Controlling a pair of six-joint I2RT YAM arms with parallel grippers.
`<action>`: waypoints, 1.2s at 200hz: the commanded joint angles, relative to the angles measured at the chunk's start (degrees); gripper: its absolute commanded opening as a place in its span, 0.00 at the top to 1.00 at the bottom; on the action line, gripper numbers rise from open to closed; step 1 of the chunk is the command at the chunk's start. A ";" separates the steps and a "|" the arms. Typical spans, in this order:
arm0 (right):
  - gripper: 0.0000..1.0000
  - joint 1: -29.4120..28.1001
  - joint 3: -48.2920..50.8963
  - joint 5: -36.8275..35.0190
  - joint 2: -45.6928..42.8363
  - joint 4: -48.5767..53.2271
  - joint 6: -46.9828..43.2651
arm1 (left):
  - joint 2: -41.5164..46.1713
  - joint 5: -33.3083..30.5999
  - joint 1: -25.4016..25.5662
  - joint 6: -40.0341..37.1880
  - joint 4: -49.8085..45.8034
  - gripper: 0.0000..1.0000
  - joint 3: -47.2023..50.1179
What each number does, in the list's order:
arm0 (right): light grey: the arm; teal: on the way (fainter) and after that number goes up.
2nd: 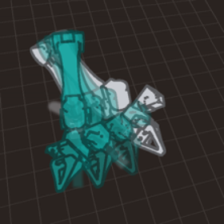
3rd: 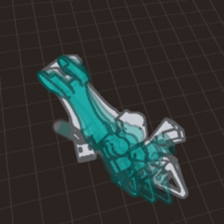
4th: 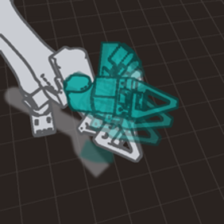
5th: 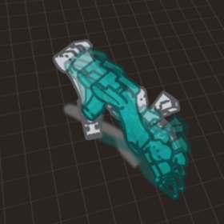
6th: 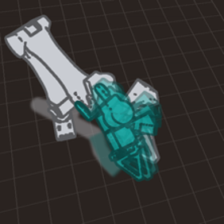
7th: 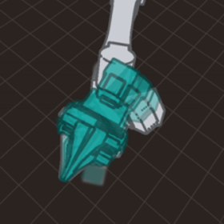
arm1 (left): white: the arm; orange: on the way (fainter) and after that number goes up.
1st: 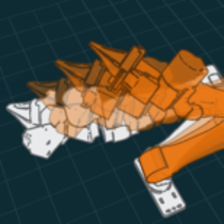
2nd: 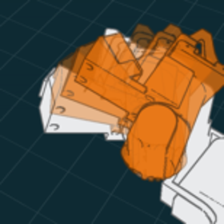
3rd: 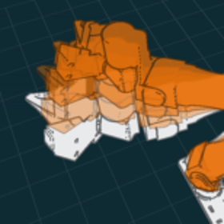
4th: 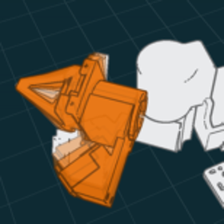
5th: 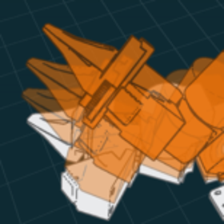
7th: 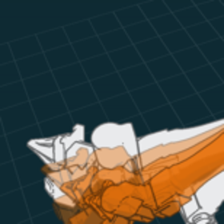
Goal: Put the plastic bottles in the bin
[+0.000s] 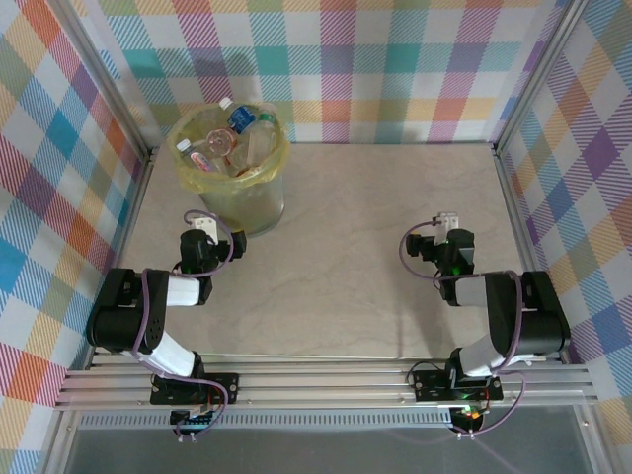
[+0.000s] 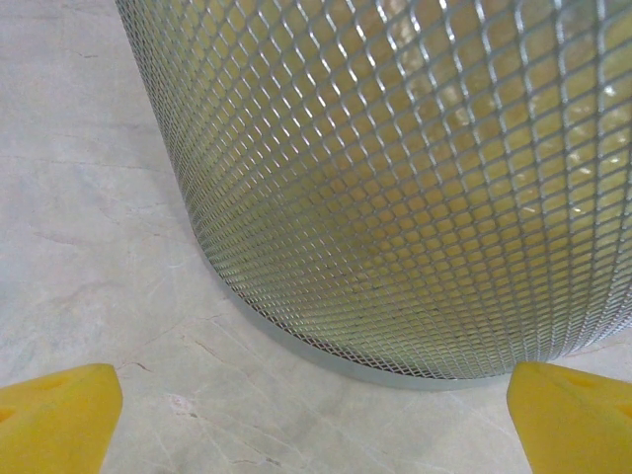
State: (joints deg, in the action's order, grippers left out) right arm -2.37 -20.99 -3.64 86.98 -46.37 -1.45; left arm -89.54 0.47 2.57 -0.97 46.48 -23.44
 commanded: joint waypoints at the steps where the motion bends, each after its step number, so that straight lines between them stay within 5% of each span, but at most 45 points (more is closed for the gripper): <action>1: 0.00 1.41 -0.75 2.03 0.95 -4.80 2.49 | -0.31 0.67 -0.66 -0.70 -0.13 0.00 -0.76; 62: 0.00 2.40 -1.15 0.58 0.82 -3.57 4.46 | -0.37 0.62 -0.72 -0.71 -0.15 0.00 -0.73; 112: 0.00 3.08 -2.57 10.19 1.18 -1.35 1.55 | -0.31 0.36 -0.53 -0.79 -0.10 0.00 -0.77; 240: 0.00 3.18 -2.56 9.18 1.07 -1.36 1.77 | -0.29 -0.12 -0.28 -0.89 -0.30 0.00 -0.85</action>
State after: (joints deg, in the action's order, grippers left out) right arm 0.43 -22.79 4.60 87.61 -46.92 0.80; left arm -89.54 0.40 2.57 -1.15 46.46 -23.44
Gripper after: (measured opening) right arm 0.996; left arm 0.997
